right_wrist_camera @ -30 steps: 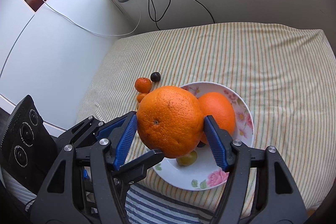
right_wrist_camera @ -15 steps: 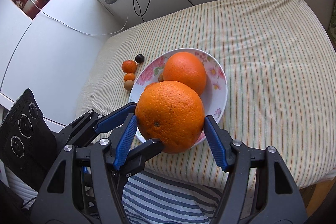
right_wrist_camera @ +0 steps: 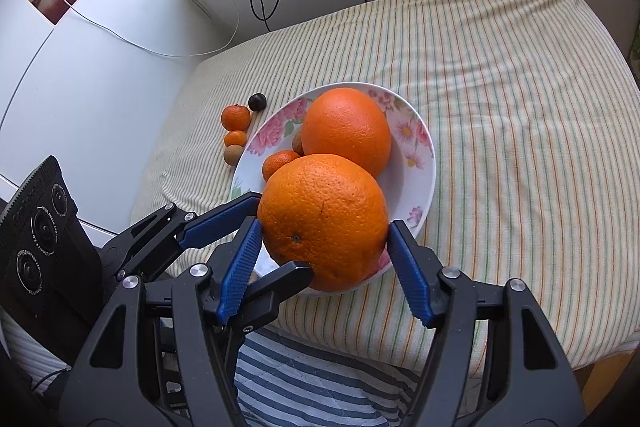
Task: Organize fruits
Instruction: 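Lift the large orange with the right tool and lower it onto the plate, then open the right tool and withdraw it from the orange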
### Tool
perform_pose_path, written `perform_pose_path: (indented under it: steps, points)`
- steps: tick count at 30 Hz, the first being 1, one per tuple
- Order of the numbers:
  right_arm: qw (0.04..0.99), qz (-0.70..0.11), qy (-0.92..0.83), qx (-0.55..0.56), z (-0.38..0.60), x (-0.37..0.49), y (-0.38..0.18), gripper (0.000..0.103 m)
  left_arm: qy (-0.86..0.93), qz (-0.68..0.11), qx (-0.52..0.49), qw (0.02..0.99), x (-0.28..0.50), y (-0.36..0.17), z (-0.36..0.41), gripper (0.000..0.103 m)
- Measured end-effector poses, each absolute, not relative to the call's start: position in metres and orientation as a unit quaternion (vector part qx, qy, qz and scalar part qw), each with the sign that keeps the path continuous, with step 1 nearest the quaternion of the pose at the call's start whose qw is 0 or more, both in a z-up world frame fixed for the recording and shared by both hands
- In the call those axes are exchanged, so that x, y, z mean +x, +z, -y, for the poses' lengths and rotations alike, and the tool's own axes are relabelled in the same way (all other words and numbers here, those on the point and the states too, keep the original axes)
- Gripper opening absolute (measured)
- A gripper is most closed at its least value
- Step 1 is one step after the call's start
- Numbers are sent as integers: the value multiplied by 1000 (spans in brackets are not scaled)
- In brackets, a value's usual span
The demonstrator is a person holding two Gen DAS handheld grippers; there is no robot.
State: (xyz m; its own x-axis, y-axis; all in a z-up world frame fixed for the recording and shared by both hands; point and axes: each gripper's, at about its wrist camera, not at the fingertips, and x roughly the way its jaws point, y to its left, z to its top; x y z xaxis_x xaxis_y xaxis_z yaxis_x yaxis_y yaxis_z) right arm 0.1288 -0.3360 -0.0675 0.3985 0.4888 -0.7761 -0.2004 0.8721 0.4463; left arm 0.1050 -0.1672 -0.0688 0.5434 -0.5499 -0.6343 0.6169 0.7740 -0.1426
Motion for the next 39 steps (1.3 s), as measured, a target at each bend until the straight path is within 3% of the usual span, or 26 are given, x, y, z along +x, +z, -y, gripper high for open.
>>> perform_pose_path:
  steps: [16, 30, 39]
  points:
    - [853, -473, 189, 114, 336, 121, -53, 67, -324, -336, 48, 883, 102, -68, 153, 53]
    - [885, -424, 181, 65, 323, 116, -33, 79, -294, -332, 28, 896, 111, -65, 100, 53]
    - [881, -423, 210, 38, 293, 133, -19, 79, -257, -339, 9, 905, 125, -73, 56, 53]
